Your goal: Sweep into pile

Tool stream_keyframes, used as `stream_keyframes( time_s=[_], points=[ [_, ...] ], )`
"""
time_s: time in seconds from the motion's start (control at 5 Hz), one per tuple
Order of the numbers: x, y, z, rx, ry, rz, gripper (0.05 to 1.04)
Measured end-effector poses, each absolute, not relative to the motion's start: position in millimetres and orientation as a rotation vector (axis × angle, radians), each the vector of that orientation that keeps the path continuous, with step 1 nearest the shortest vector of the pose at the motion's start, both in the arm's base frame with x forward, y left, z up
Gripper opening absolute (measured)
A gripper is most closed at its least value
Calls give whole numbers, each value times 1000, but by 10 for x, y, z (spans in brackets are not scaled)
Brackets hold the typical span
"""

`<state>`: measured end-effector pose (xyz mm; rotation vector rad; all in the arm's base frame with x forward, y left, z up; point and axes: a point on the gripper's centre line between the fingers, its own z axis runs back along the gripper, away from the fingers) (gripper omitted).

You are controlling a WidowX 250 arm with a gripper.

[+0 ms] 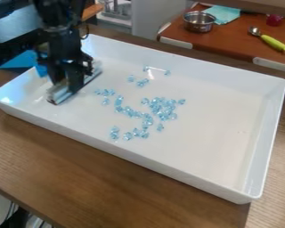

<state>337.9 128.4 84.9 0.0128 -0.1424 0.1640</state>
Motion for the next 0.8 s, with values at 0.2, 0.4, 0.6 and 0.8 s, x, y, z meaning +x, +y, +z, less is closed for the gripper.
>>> stream_keyframes(
  time_s=[0.2,0.4,0.6,0.8],
  points=[
    [3380,1279,845,25,-148,162,378],
    [3358,1221,844,18,-137,164,378],
    [3376,1071,840,8,-118,151,378],
    [3430,780,837,3,-102,115,378]
  ],
)
